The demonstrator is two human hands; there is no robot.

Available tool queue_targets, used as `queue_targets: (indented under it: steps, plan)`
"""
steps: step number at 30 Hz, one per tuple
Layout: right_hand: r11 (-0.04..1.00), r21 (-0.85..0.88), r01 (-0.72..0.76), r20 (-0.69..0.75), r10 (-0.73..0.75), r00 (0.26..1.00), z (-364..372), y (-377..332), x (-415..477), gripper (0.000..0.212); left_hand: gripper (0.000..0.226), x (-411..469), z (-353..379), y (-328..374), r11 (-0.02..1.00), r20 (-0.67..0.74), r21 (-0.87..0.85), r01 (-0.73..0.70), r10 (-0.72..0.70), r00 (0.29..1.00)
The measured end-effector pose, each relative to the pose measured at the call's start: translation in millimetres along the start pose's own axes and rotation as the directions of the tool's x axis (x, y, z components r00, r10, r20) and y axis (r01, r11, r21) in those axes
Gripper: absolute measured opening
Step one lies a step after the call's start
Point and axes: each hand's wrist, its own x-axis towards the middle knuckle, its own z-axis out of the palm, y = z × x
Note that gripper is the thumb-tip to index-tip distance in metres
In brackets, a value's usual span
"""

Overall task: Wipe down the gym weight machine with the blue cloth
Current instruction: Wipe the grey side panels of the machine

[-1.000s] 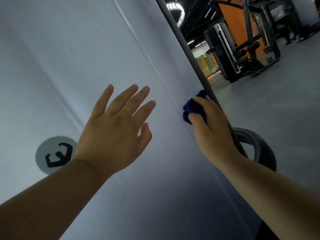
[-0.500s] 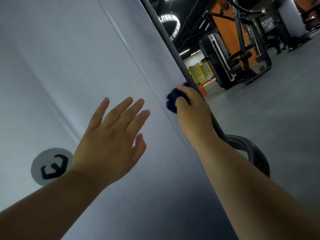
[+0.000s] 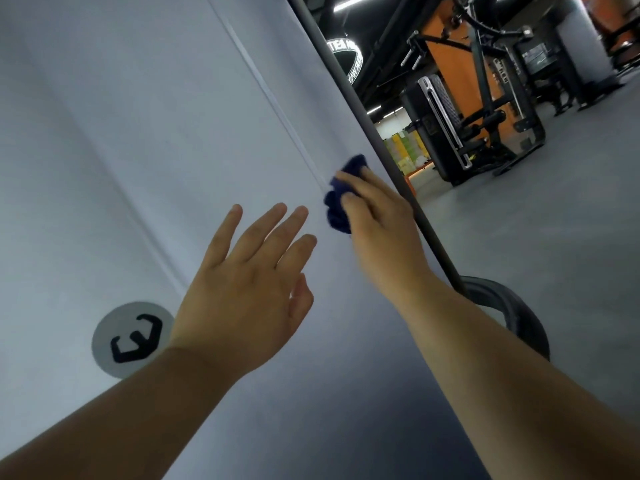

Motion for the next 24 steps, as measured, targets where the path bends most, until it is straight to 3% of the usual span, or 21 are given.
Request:
queue_targets:
  steps: [2, 3, 5, 7, 11, 15, 18, 21, 24]
  plan:
    - [0.994, -0.061, 0.089, -0.001, -0.089, 0.996, -3.8, 12.3, -20.0, 0.044, 0.042, -0.2, -0.6, 0.9, 1.000, 0.010, -0.001, -0.001, 0.001, 1.000]
    - [0.994, -0.086, 0.061, -0.057, -0.066, 0.996, -10.3, 24.7, -38.2, 0.045, 0.042, 0.2, -1.4, 1.3, 1.000, 0.018, -0.003, -0.002, 0.002, 1.000]
    - [0.987, -0.112, -0.119, -0.207, 0.094, 0.974, -27.5, 50.0, -82.3, 0.048, 0.041, 0.4, -2.5, 1.6, 1.000, 0.032, -0.008, -0.006, 0.006, 0.999]
    - [0.946, -0.076, -0.315, -0.256, 0.287, 0.923, -41.7, 56.0, -108.6, 0.048, 0.039, 0.7, -4.0, 2.5, 1.000, 0.025, -0.013, -0.006, 0.006, 1.000]
    - [0.869, 0.070, -0.490, -0.133, 0.495, 0.859, -49.7, 30.9, -75.6, 0.030, 0.044, -8.5, -1.1, 22.4, 0.997, 0.061, -0.058, -0.057, 0.060, 0.996]
    - [0.942, -0.009, -0.336, 0.090, 0.335, 0.938, -45.7, 7.4, -50.3, 0.044, 0.054, -17.0, 7.1, 42.7, 0.986, 0.176, -0.034, -0.164, 0.167, 0.970]
    - [0.963, -0.102, -0.251, -0.105, 0.240, 0.965, -47.2, 42.7, -91.8, 0.044, 0.054, -16.0, 7.2, 43.8, 0.990, 0.176, -0.031, -0.139, 0.142, 0.974]
    - [0.868, -0.008, -0.497, -0.338, 0.465, 0.818, -54.4, 72.8, -135.2, 0.037, 0.051, -17.1, 8.5, 46.7, 0.989, 0.136, -0.057, -0.139, 0.145, 0.980]
    - [0.851, 0.036, -0.523, -0.320, 0.506, 0.801, -54.5, 71.4, -118.1, 0.025, 0.049, -17.1, 8.3, 48.2, 0.989, 0.114, -0.064, -0.136, 0.143, 0.983]
